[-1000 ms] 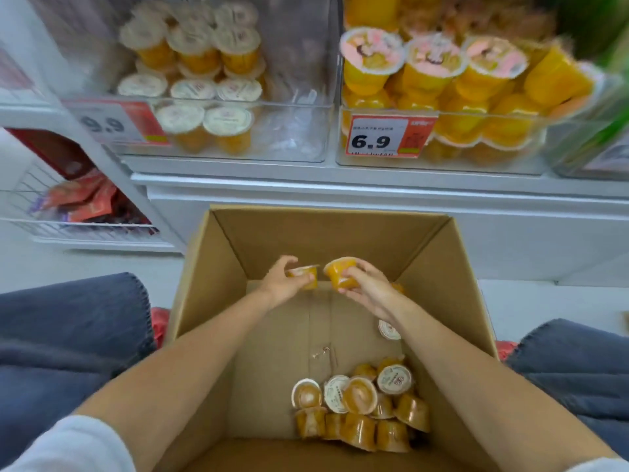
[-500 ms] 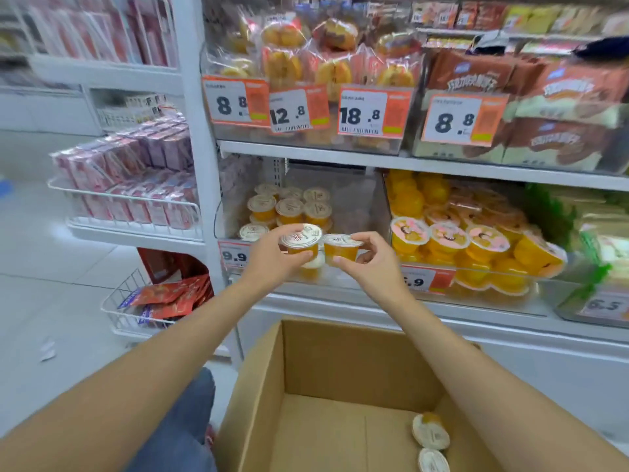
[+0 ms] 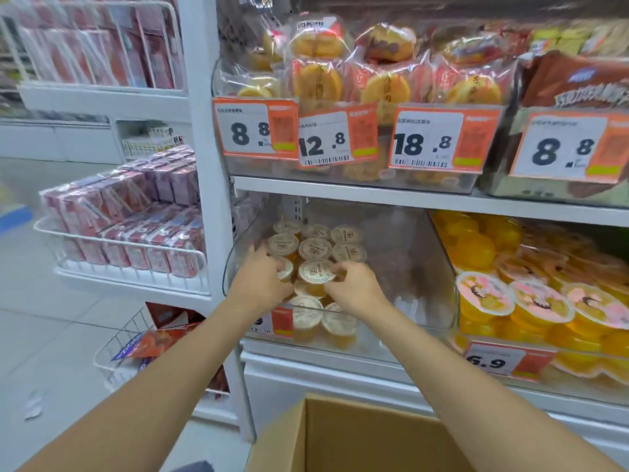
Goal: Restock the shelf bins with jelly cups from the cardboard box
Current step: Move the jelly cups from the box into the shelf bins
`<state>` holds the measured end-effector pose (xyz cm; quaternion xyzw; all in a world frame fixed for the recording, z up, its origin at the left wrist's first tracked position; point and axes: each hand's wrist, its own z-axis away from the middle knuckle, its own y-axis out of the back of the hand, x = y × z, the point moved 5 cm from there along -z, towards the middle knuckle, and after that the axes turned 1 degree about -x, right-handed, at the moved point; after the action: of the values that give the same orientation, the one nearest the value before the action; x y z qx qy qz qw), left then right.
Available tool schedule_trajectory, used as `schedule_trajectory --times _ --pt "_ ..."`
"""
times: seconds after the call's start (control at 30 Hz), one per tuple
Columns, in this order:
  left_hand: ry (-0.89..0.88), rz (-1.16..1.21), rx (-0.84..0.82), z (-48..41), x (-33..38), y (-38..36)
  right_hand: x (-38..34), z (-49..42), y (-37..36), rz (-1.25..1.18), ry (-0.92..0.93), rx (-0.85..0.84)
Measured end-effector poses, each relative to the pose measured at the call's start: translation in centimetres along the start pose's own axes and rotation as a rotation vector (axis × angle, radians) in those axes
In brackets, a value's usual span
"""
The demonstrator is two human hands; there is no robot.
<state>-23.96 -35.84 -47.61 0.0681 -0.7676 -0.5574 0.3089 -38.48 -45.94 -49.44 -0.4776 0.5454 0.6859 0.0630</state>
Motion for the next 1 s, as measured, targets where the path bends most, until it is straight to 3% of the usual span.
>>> schedule_trajectory --times 0.07,0.17,0.27,0.33,0.43,0.53,0.73,1.0 --pt "-0.048 -0.100 0.073 0.4 -0.2 0.2 0.4 -0.2 -0.2 0.038 0.010 -0.014" --pt "-0.071 -0.068 0.011 0.8 -0.9 -0.3 0.4 -0.5 -1.6 0.100 0.048 -0.206" --pt "-0.116 -0.156 -0.104 0.7 -0.8 -0.7 0.5 -0.8 -2.0 0.106 0.058 -0.236" --pt "-0.114 -0.122 -0.059 1.2 -0.5 -0.4 -0.4 0.0 -0.9 0.079 0.162 -0.053" --pt "-0.164 -0.047 0.196 3.8 1.7 0.8 -1.5 4.3 1.7 0.097 0.407 0.338" --pt "-0.286 0.077 0.215 8.3 5.7 -0.1 0.6 9.7 2.0 0.106 0.514 0.376" --pt "-0.220 0.179 -0.272 15.3 8.9 -11.2 13.9 18.3 0.7 0.220 0.195 0.094" --pt "0.099 0.088 -1.034 28.0 4.7 -31.8 39.9 31.3 -4.0 0.316 -0.556 -0.594"
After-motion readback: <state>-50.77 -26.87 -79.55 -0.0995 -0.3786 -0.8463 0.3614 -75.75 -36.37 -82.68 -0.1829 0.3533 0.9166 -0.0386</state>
